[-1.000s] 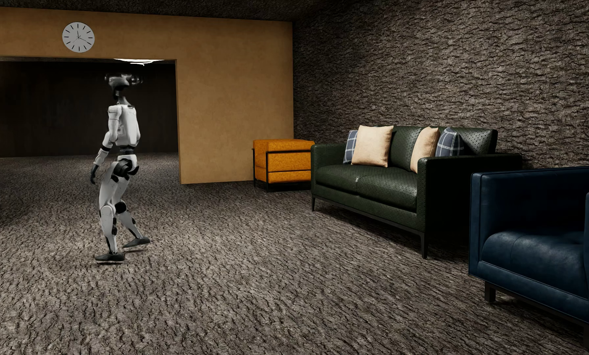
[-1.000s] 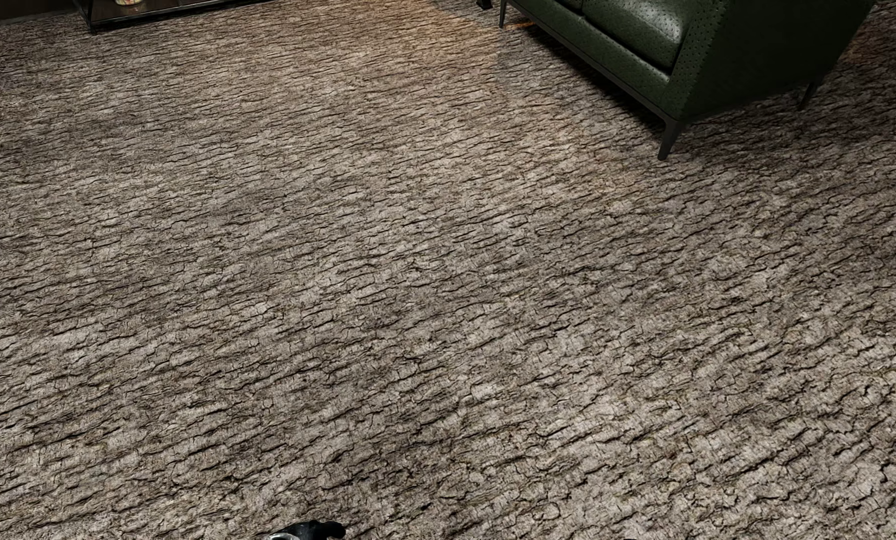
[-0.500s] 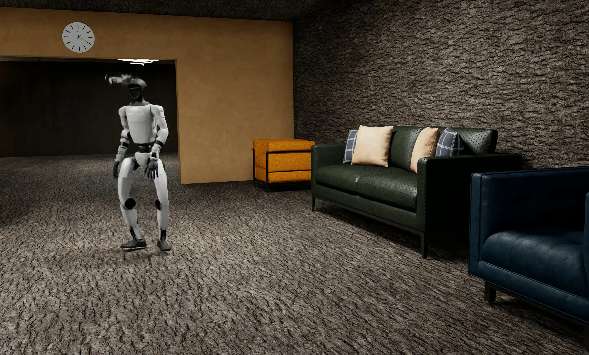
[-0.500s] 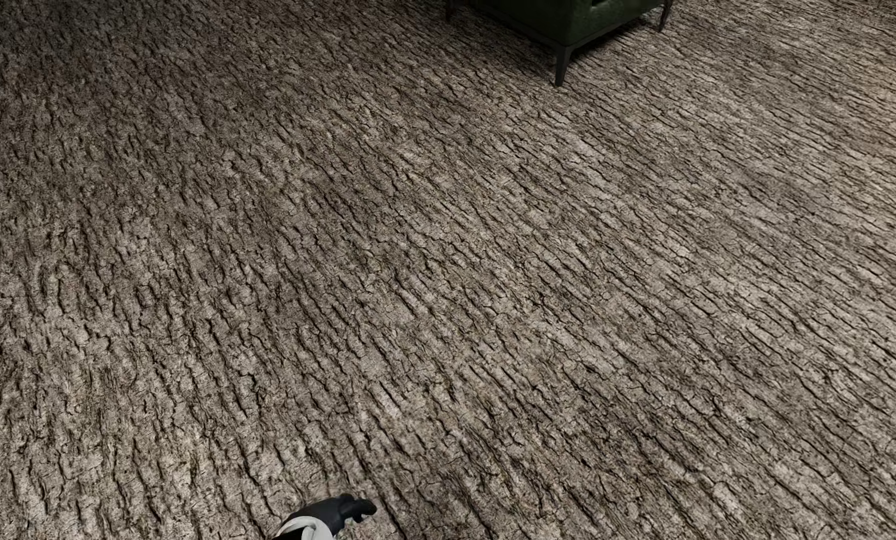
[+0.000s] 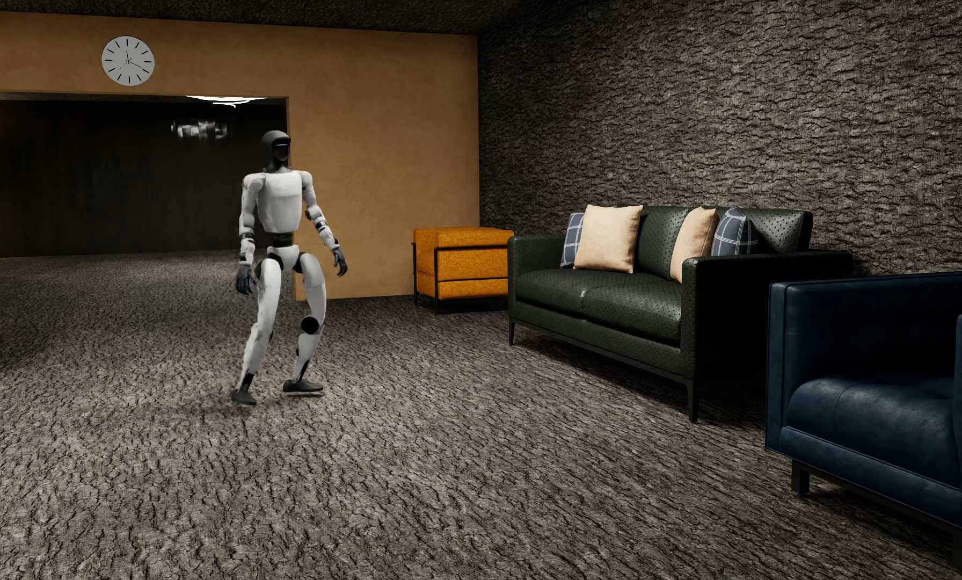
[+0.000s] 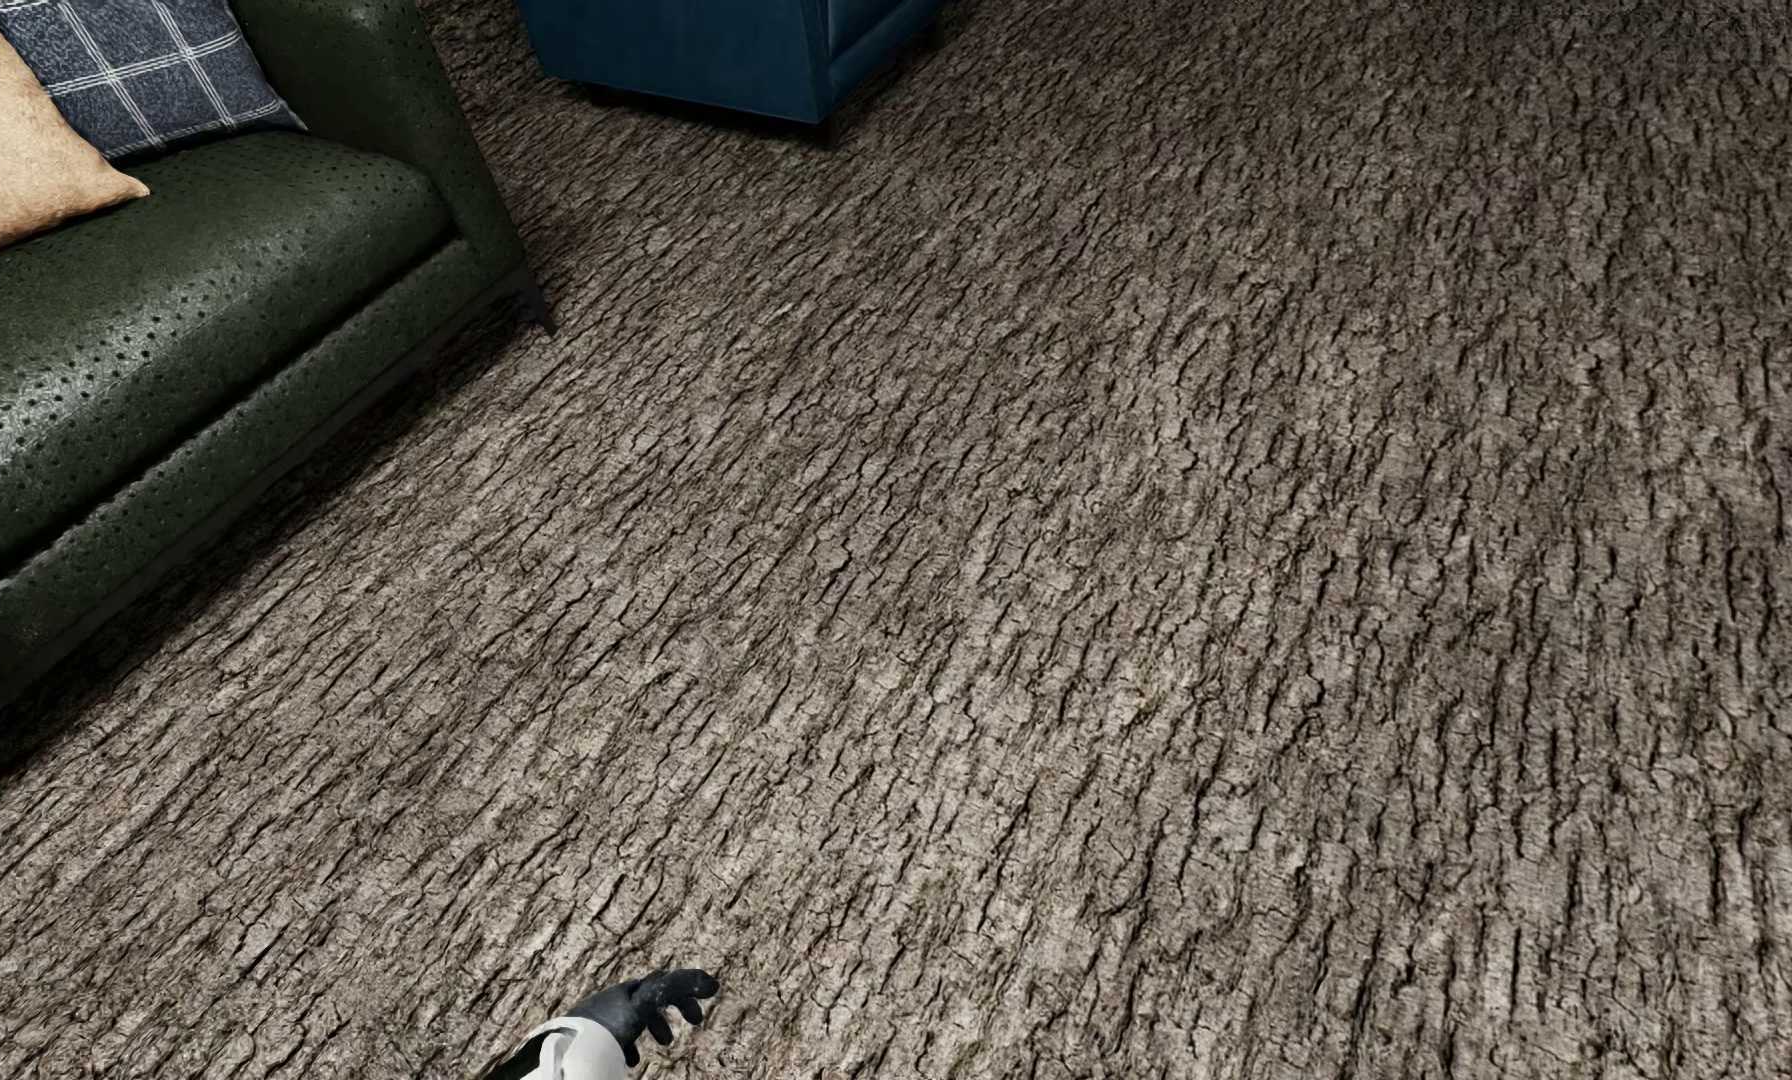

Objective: Approach the sofa

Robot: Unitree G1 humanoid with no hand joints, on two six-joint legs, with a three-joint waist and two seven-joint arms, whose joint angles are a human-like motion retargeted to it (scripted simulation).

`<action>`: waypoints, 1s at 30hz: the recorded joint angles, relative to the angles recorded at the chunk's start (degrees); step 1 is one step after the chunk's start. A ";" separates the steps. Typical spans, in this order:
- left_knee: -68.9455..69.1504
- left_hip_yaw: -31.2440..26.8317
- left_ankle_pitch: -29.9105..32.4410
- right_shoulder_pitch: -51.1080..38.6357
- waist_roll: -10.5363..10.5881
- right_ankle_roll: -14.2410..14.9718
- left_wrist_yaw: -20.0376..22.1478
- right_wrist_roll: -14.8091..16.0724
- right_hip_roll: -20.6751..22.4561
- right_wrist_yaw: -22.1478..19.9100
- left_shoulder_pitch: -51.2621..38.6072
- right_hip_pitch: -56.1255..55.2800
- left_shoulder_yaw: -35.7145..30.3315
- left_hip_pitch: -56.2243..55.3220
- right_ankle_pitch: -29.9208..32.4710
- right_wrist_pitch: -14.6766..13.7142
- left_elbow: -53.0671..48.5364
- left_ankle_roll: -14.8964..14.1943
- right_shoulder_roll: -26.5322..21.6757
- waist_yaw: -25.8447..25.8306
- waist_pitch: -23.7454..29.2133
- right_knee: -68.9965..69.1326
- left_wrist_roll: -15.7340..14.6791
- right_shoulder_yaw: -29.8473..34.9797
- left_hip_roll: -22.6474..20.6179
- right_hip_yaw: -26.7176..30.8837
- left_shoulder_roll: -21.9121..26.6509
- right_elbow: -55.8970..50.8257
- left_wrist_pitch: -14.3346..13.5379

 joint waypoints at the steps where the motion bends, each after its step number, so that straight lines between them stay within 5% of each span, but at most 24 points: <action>1: -0.30 -4.60 -0.32 -0.13 -0.24 2.17 0.83 -1.80 5.78 2.65 -0.72 -1.47 -0.03 -1.01 -0.64 1.07 -2.35 0.86 0.59 -0.09 0.03 3.10 1.42 0.40 -2.50 6.95 0.22 1.37 -0.90; 3: -0.45 -14.11 -1.02 0.70 -0.76 2.09 -0.01 -3.90 12.10 4.28 -4.98 -5.46 -2.43 -2.53 -1.93 1.11 -4.72 2.29 2.39 -0.21 0.09 8.55 6.08 0.34 -7.30 7.46 1.35 0.64 -1.25; 5: 0.09 -23.89 -2.23 2.30 -1.41 0.58 0.79 -5.70 12.76 1.36 -9.81 -10.27 -2.74 -3.12 -1.40 -1.59 -4.90 3.25 3.24 -0.76 0.19 10.41 8.18 2.21 -11.94 -0.98 1.25 -1.61 -0.65; 8: -0.43 -36.69 -4.11 2.70 -1.87 -1.15 8.02 -6.61 15.51 1.60 -12.50 -15.79 0.25 -0.42 4.88 -3.48 -2.79 4.47 2.01 -2.03 0.14 2.89 5.72 6.12 -17.17 -9.57 0.25 -2.65 0.48; 10: -1.29 -43.16 -5.30 1.70 -1.74 6.66 12.02 -6.77 19.10 3.68 -10.68 -16.29 2.29 3.22 11.89 -2.77 -0.85 4.73 -0.07 -2.39 -0.10 -8.75 3.33 7.44 -18.67 -9.68 0.30 -2.80 1.43; 11: -1.52 -45.81 -5.85 1.11 -1.58 1.36 12.75 -6.81 21.20 3.59 -8.81 -15.87 3.16 5.19 14.85 -1.97 0.35 4.57 -0.72 -2.61 -0.26 -11.78 2.08 7.35 -18.60 -6.26 0.59 -2.94 1.87; 12: -0.65 -47.75 -5.69 0.62 -1.51 -7.47 13.27 -6.61 21.24 2.93 -6.57 -15.28 3.94 7.10 14.59 -1.37 1.87 4.50 -0.93 -2.61 -0.36 -9.51 0.75 6.71 -18.33 -6.84 1.02 -3.16 2.74; 14: 6.45 -49.47 -1.19 -0.81 -1.10 -8.95 14.00 -4.65 19.46 -1.60 -1.38 -13.64 6.34 8.28 7.76 -0.12 7.08 3.60 0.13 -2.76 0.13 -1.38 -2.90 2.97 -17.72 -9.13 1.36 -3.39 5.96; 15: 12.16 -49.89 5.50 -1.75 -0.97 -8.39 14.03 -2.52 18.35 -4.15 1.21 -11.61 6.62 7.00 4.84 0.23 10.92 0.45 1.29 -2.86 0.37 0.42 -3.92 0.49 -17.85 -10.70 1.00 -3.14 8.49; 16: 19.36 -51.47 12.13 -2.83 -0.99 -8.16 12.74 -0.60 17.42 -5.71 2.82 -9.09 5.79 4.07 2.83 0.52 15.12 -12.78 2.39 -2.91 0.47 0.34 -4.01 -0.82 -17.91 -13.05 1.00 -2.79 10.51; 17: 29.02 -48.59 17.67 -3.55 -1.01 -7.87 7.89 -0.30 16.47 -5.34 4.09 -6.03 1.69 -0.68 1.27 -0.60 18.98 -16.95 2.39 -3.50 0.57 -0.72 -1.65 -0.12 -18.23 -16.27 2.03 -1.82 11.05; 19: 45.59 -44.79 18.14 -6.77 -0.52 -7.12 -2.87 -2.98 16.05 -3.09 7.65 -0.06 -7.47 -11.88 -1.35 -3.05 20.51 -17.20 0.37 -3.92 0.96 -2.77 3.82 4.60 -13.47 -21.23 3.62 0.41 8.87; 20: 50.30 -42.43 16.67 -9.09 -0.07 -6.67 -4.08 -5.16 16.60 -1.84 10.63 2.81 -7.18 -17.14 -2.36 -3.39 18.48 -17.63 -1.07 -3.28 1.19 -4.01 3.35 7.13 -8.41 -22.60 4.43 1.87 7.27; 22: 51.46 -36.08 15.43 -14.86 0.93 -5.44 1.22 -8.77 18.71 0.53 17.33 7.67 0.87 -25.57 -4.15 -2.04 12.97 -8.20 -2.85 -0.67 1.44 -6.53 -2.32 12.04 -0.73 -23.36 2.15 4.79 6.90; 23: 47.64 -32.99 14.45 -17.74 1.29 -4.86 4.80 -10.20 19.60 1.28 20.80 9.35 5.00 -28.23 -5.22 -1.62 10.20 -5.70 -3.34 0.94 1.42 -6.99 -5.01 14.08 0.73 -22.94 0.13 5.67 5.71; 25: 32.58 -27.58 14.16 -23.09 1.73 -4.09 8.79 -11.16 21.35 1.73 26.74 11.53 10.59 -30.86 -8.02 -2.01 5.86 -5.22 -2.98 3.80 1.12 -6.37 -7.10 17.03 0.83 -21.02 -4.34 6.01 4.63; 28: -3.77 -23.25 18.91 -27.85 2.05 -1.76 7.49 -9.64 23.86 0.27 30.52 15.50 13.55 -27.74 -11.63 -4.58 3.64 -8.98 -0.72 6.41 -0.38 -8.20 -4.18 19.84 -2.45 -17.92 -11.02 3.37 5.73; 29: -8.51 -20.93 23.48 -28.08 2.01 -0.65 4.97 -8.80 24.11 -0.14 30.27 17.17 12.96 -25.39 -11.99 -5.79 4.53 1.68 -0.20 6.79 -0.91 -8.91 -3.01 20.82 -2.68 -16.74 -12.71 1.88 6.33; 30: -7.73 -19.60 23.19 -27.90 1.80 0.92 1.91 -8.16 23.30 -0.47 29.03 17.94 11.34 -24.31 -11.52 -7.01 6.27 7.82 -0.04 6.98 -1.11 -6.96 -1.54 21.99 -2.78 -14.89 -13.97 0.34 6.62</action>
